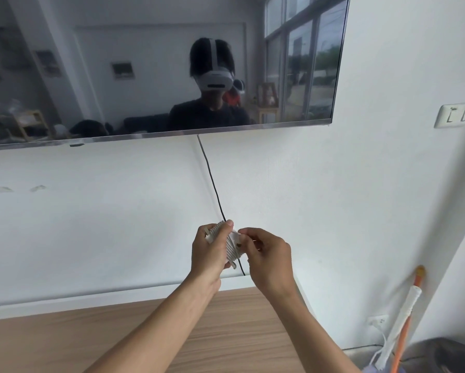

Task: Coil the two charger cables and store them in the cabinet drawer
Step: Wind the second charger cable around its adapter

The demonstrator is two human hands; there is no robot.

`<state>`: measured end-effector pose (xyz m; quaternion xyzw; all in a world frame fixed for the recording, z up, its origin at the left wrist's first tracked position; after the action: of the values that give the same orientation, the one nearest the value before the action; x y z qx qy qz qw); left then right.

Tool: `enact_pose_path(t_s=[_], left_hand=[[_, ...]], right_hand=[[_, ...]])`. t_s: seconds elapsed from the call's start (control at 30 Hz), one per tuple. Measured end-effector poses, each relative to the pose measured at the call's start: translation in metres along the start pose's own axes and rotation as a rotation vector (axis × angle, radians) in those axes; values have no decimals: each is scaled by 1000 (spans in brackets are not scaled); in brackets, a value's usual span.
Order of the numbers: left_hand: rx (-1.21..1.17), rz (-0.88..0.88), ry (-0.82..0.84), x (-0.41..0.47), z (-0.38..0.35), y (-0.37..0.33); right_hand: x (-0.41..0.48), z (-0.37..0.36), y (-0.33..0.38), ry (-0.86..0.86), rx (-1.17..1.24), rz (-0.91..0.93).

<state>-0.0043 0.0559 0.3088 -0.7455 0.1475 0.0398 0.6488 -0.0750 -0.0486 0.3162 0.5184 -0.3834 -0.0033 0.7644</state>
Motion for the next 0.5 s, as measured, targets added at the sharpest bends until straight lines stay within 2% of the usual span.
enact_pose_path(t_s=[0.23,0.5], left_hand=[[-13,-99,-74,-8,-4,-5],[-27,-144,-107,-9,-3,-6]], right_hand=[[-17,-14,-5,-242,134,-36],[-20,-31,-13,-356,161,-82]])
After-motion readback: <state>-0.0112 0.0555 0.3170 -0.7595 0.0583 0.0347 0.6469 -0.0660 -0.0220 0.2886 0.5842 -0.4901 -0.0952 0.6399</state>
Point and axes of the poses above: each hand's wrist, its own x-axis towards the middle knuckle, its own z-axis out of the back of the hand, y = z × x, the point moved 4 cm from there along x, towards the middle knuckle, and after that the axes turned 14 degrees about z, right-handed, at the moved point
